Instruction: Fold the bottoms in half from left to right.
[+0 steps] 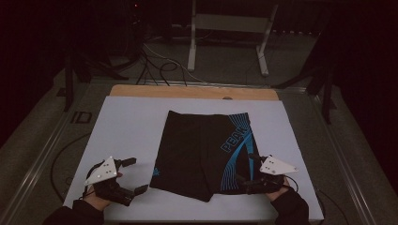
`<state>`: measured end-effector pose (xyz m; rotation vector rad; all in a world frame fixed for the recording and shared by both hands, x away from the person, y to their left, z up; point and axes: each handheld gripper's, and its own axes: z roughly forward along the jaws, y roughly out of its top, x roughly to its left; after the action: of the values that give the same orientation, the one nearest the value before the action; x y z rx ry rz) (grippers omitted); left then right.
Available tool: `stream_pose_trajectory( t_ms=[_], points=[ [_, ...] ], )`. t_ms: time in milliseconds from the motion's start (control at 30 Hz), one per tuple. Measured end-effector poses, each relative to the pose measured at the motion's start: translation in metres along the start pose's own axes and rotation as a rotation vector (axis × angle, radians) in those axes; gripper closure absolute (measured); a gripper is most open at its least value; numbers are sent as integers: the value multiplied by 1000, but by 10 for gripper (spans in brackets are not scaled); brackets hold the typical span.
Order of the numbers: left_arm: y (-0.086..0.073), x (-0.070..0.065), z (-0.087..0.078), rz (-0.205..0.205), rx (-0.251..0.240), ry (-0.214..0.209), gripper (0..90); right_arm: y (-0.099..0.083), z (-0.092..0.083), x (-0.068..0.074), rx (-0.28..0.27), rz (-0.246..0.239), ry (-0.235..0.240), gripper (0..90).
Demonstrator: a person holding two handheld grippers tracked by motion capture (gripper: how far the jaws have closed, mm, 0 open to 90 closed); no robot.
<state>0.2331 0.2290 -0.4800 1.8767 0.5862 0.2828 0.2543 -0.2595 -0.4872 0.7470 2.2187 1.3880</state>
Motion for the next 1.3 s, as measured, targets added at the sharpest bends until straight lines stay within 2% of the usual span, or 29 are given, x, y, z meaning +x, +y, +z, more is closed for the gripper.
stream_pose_trajectory(
  t_ms=[267, 467, 567, 867, 1067, 1133, 1267, 1300],
  points=[
    [0, 0, 1, 0, 1, -9, 1, -1, 2, 1, 16, -11, -13, 91],
    [0, -2, 1, 14, 2, -9, 1, -1, 4, 1, 34, -24, -8, 92],
    [-1, -3, 2, 28, 16, -8, 1, 0, 3, 2, 23, -19, -7, 92],
    [2, -7, 3, 33, 14, -25, 1, 1, 3, 3, 35, 6, -11, 92],
    [9, -10, 4, 70, 40, -36, 1, 9, -1, 4, 23, 13, -14, 92],
    [11, -11, 4, 69, 47, -47, 1, 13, -1, 7, 42, -8, -27, 93],
    [16, -14, 3, 94, 67, -67, 1, 22, -1, 10, 76, -25, -33, 93],
    [18, -15, 2, 95, 67, -70, 1, 24, -2, 10, 71, -23, -30, 94]
  ],
)
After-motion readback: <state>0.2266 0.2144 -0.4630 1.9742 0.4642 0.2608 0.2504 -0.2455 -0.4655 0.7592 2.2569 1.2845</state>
